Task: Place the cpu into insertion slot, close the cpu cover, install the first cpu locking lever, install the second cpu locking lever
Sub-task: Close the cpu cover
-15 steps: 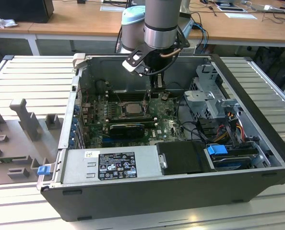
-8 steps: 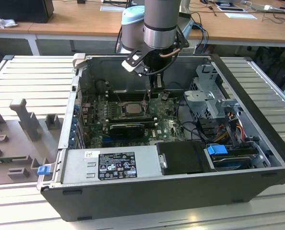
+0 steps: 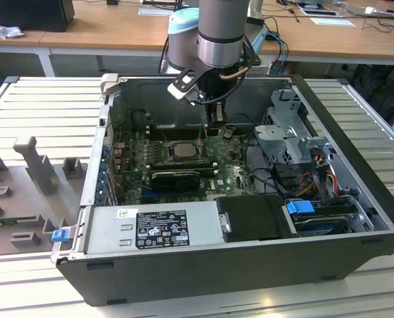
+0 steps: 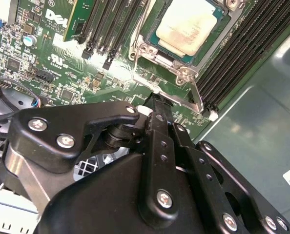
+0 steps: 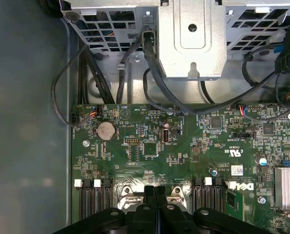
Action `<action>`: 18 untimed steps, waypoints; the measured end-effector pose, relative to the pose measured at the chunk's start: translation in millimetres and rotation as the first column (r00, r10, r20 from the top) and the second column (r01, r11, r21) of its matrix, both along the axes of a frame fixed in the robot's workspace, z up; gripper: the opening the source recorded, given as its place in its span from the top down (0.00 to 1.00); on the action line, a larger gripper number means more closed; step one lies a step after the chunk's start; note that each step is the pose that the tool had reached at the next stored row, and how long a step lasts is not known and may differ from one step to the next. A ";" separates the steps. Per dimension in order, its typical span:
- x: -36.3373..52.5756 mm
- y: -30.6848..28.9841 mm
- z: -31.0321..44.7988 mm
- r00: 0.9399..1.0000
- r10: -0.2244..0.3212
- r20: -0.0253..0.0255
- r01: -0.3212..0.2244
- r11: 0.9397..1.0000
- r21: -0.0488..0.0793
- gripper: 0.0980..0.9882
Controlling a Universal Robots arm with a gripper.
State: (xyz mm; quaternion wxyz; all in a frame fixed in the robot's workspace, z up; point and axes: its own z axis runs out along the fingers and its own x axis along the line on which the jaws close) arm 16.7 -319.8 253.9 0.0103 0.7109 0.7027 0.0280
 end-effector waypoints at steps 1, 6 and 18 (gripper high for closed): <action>-0.4 0.0 0.0 1.000 0.000 0.000 0.000 1.000 0.000 0.99; -1.9 0.0 0.0 1.000 0.000 0.000 0.000 1.000 0.000 0.99; -7.0 0.0 0.0 1.000 0.000 0.000 0.000 1.000 0.000 0.99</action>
